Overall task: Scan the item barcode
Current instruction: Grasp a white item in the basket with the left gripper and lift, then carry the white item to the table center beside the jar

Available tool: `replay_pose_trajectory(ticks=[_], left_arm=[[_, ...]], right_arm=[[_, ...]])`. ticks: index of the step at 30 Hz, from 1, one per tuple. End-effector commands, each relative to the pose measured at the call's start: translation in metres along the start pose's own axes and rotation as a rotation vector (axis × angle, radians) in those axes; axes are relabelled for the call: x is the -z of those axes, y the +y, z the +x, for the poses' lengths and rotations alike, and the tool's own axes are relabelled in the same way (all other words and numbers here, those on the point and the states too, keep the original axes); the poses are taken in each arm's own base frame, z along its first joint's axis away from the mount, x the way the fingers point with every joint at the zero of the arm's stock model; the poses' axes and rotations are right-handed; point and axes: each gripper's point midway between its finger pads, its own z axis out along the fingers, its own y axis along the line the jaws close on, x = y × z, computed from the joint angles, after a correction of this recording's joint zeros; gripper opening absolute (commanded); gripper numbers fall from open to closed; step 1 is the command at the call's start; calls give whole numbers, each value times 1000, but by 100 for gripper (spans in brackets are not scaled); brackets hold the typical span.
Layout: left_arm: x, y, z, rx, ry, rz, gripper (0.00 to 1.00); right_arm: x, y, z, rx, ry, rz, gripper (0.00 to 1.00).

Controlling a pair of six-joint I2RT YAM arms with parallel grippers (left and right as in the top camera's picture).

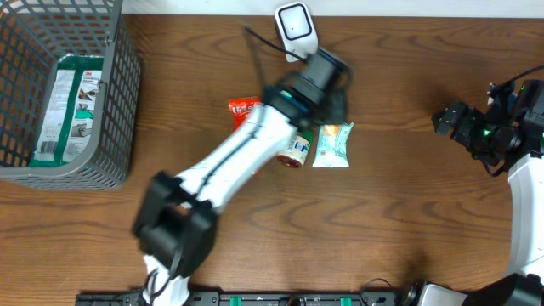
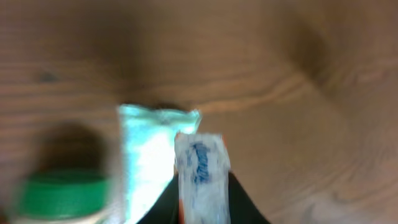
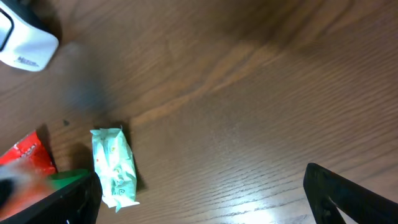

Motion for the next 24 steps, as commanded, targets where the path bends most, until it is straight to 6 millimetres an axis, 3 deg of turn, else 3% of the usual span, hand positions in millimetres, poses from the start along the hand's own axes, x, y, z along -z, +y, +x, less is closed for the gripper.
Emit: replay_pose_trajectory(ticks=[1,3,8,15,19,24], left_arm=[[-38,-15,24,-75,14,-11,8],[-45,-4,25,-92,-9,-83,8],[-40,28,11,-188,-38,-204,8],[-34,70,1,-130,-6,-275,8],[-31,86,4,-110,27,-305,8],[-30,90,10,-131,55,-318,8]], right_arm=[[-10,1,10,-26,45,-20,99],[-12,1,10,-27,52,-19,99],[-13,3,11,-20,55,-22,99],[-14,4,11,-20,56,-22,99],[-14,4,12,-18,57,-23,99],[-14,4,12,-17,56,-20,99]])
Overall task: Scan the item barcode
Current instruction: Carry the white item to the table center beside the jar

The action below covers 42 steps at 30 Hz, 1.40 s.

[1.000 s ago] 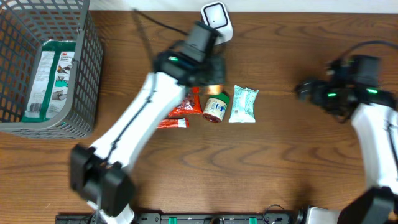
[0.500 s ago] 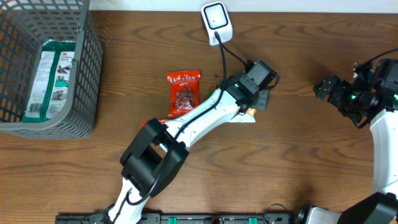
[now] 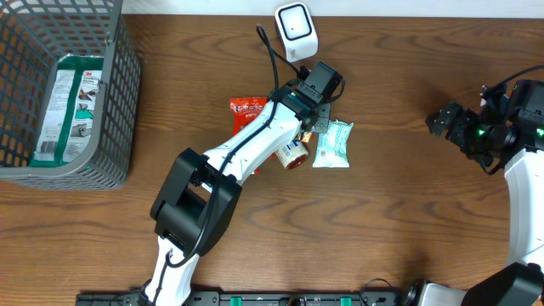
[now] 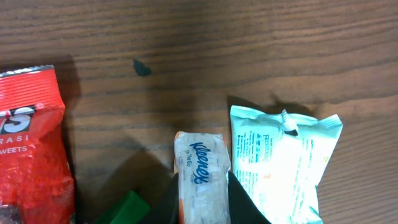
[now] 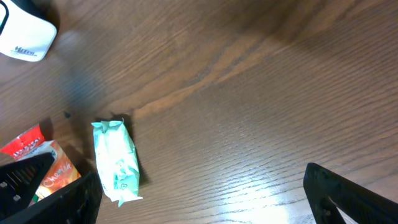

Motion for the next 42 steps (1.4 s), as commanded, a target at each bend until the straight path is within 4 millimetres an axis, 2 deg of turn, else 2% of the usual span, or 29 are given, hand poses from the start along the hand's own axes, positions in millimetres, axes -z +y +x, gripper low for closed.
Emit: replay_pose_trajectory(ticks=[1,11,15,26,27,29,31,32,33,36,42], left_arm=[[6,0,-1,-35,-7,-8,8],[-8,9,28,96,58,-45,8],[-10,20,29,96,40,-101,8],[-17,21,40,206,55,-114,9],[-18,21,40,206,56,-115,14],[-19,20,41,205,62,-113,17],[-21,18,44,204,72,-106,28],[-21,18,44,203,72,-106,43],[-21,18,44,203,71,-106,50],[-20,15,37,170,50,-90,62],[-12,6,16,82,2,-61,68]], right_arm=[[-3,1,3,-10,12,-3,99],[-3,1,5,-11,17,-3,99],[-3,1,5,-11,17,-3,99],[-3,1,5,-11,17,-2,99],[-3,1,5,-11,17,-2,99],[-3,1,5,-11,17,-2,99],[-3,1,5,-10,17,-2,99],[-3,1,5,-10,17,-3,99],[-3,1,5,-10,17,-3,99],[-3,1,5,-11,17,-2,99],[-3,0,5,-10,16,2,99]])
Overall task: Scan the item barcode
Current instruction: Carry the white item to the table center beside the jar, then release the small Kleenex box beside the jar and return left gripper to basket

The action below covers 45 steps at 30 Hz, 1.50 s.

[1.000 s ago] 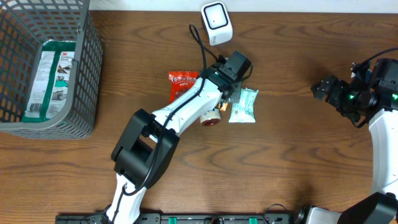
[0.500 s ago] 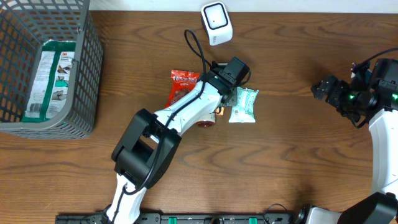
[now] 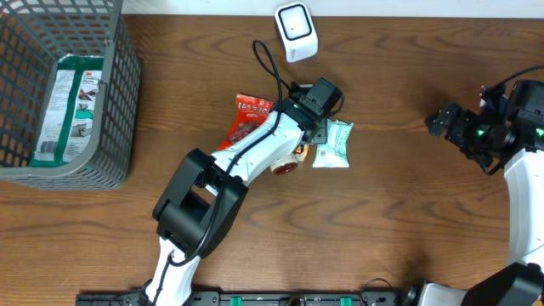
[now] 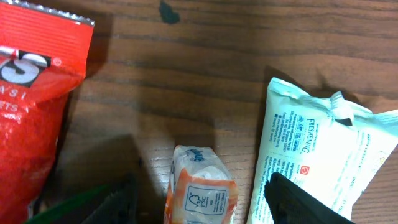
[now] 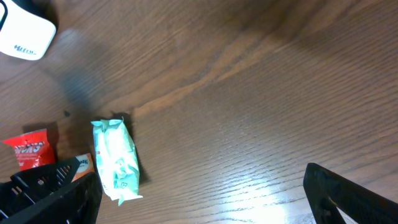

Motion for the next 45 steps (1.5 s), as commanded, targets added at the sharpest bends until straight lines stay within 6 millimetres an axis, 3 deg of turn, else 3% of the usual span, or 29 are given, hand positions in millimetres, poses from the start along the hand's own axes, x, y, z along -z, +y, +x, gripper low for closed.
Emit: replay_pose_trajectory(ticks=[1,5,9,12,17,21,23,26,27,28,32,34,40,45], left_arm=[[9,-9,-17,-92,-41,16,68],[33,-11,-37,-136,-55,17,68],[71,-2,-65,-128,-59,1,68],[102,15,-86,-88,-58,-19,68],[161,60,-126,-72,-98,-54,68],[233,129,-171,38,-229,-105,68],[270,180,-191,137,-325,-164,68],[307,258,-206,287,-420,-233,68],[312,281,-207,329,-430,-260,72],[319,326,-203,405,-433,-315,80],[318,407,-180,538,-380,-408,89],[315,432,-168,579,-344,-408,89],[287,477,-136,570,-201,-429,89],[246,487,-119,431,-65,-427,90]], right_arm=[[-3,0,3,-10,11,0,99],[-3,0,3,-10,10,0,99],[-3,0,3,-10,11,0,99],[-3,0,3,-11,11,0,99],[-4,6,5,7,17,-8,99],[-8,19,9,42,27,-23,99],[-9,25,11,61,30,-30,99],[-12,30,14,84,32,-16,99],[-12,31,14,90,32,-11,99],[-13,34,16,103,36,-10,99],[-15,42,20,127,45,-18,99],[-17,45,21,135,47,-22,99],[-21,49,23,148,55,-27,99],[-29,52,28,156,78,-27,99]])
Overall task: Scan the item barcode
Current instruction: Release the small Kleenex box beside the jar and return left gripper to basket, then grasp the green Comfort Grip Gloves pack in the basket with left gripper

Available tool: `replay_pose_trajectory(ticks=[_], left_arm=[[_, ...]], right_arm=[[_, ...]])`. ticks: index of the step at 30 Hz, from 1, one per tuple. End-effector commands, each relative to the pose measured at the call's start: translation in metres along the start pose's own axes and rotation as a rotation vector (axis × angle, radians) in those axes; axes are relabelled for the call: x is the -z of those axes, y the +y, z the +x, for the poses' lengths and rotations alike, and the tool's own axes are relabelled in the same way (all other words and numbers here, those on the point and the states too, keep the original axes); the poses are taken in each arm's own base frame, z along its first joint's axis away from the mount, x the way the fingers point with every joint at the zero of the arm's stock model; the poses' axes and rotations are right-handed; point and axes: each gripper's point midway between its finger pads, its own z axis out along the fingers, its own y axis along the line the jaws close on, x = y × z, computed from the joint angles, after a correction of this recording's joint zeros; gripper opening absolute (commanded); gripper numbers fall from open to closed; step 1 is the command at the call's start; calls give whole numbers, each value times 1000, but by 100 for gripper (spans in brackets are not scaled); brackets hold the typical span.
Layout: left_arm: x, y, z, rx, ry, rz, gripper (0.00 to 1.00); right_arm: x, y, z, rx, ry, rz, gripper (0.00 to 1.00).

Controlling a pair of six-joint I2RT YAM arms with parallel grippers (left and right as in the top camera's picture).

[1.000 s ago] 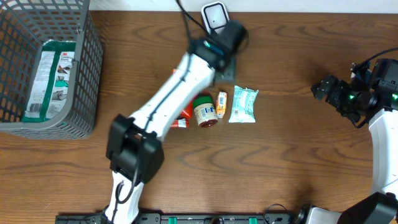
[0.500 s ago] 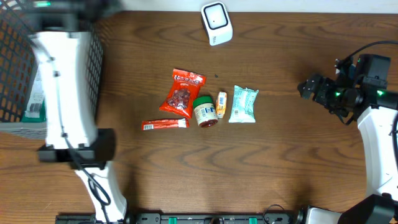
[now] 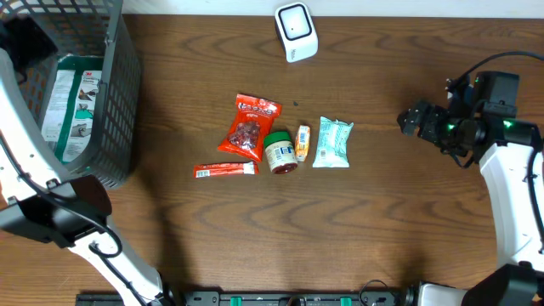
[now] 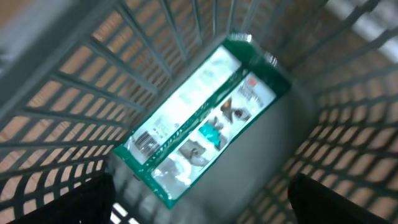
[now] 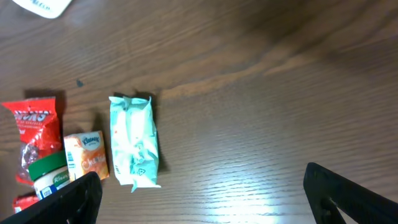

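Observation:
The white barcode scanner [image 3: 296, 31] stands at the table's far edge. Mid-table lie a red candy bag [image 3: 251, 127], a green-lidded jar [image 3: 278, 151], a small orange tissue pack [image 3: 303, 143], a mint wipes pack [image 3: 333, 141] and a red stick pack [image 3: 225, 170]. My left gripper [image 3: 30, 42] hangs open over the grey wire basket [image 3: 119, 102], looking down on a green-and-white package [image 4: 199, 118] inside. My right gripper [image 3: 414, 119] is open and holds nothing, right of the wipes pack [image 5: 134, 140] and the tissue pack [image 5: 93, 155].
The basket fills the far left corner, its wire walls [image 4: 74, 93] rising round the package. Bare wood [image 5: 261, 124] stretches between the row of items and the right arm. The scanner's corner [image 5: 43, 5] shows at the top left of the right wrist view.
My left gripper was open over the tissue pack mid-table; now it is open over the basket at the far left. My right gripper has moved left, closer to the items.
My left gripper held the tissue pack above the table near the wipes pack, then lower beside it. Then it was open with the pack lying between jar and wipes. Now the pack stays there and the left arm is at the basket.

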Motion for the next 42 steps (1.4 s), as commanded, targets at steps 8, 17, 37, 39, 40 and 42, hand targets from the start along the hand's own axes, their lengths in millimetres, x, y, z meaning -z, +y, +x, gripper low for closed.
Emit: replay_pose_trajectory(ticks=[8,17,37,39,40,42], left_arm=[[-92,-7,52,-271,181,7,90],[-149,-16,52,-326,91,17,90],[-249,-28,121,-369,274,86,91],[-258,-27,132,-371,308,84,90],[-262,-26,137,-372,325,84,86],[-266,-26,144,-374,346,83,63]], right_arm=[[-28,-4,15,-14,93,14,99],[-45,-10,24,-30,155,29,99],[-47,-10,22,-28,147,27,99],[-47,-11,22,-27,147,30,99],[-47,-11,22,-27,147,30,99],[-47,-11,22,-28,147,30,99]])
